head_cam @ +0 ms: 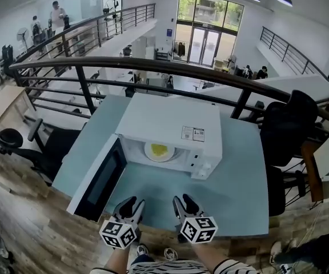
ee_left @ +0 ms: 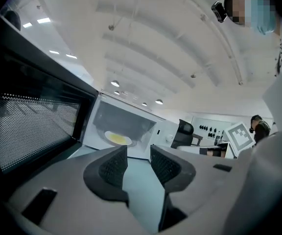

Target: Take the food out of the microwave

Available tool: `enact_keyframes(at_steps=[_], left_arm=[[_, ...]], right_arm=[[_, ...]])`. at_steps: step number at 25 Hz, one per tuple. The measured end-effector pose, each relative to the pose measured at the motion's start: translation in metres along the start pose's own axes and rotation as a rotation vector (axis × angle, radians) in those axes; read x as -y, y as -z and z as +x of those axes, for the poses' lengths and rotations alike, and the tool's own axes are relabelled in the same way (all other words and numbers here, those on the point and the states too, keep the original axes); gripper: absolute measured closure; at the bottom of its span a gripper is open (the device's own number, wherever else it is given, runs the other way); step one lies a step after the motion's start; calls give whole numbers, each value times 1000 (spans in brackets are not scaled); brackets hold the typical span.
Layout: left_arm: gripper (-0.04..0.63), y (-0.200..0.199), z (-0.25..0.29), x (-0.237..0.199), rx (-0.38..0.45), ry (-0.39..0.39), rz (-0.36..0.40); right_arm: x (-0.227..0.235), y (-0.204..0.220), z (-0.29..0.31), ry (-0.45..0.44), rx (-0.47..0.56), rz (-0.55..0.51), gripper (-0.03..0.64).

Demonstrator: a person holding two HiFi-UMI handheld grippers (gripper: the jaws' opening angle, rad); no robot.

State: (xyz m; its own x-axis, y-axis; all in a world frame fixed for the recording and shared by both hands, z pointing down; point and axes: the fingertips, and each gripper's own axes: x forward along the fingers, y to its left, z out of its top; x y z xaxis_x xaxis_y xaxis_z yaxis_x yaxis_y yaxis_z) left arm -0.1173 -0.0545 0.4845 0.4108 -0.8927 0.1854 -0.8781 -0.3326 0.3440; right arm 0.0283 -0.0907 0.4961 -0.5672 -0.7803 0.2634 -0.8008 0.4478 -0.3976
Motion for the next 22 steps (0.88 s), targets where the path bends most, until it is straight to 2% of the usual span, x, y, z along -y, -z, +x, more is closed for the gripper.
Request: enact_keyframes(at_steps=[13, 22], left_arm=[[469, -12, 40, -40, -62, 176, -12], [469, -9, 88, -62, -44, 157, -81]], right_arm=[[-1, -15, 41, 208, 124, 64, 468], [19, -10, 71, 255, 128, 88, 468]])
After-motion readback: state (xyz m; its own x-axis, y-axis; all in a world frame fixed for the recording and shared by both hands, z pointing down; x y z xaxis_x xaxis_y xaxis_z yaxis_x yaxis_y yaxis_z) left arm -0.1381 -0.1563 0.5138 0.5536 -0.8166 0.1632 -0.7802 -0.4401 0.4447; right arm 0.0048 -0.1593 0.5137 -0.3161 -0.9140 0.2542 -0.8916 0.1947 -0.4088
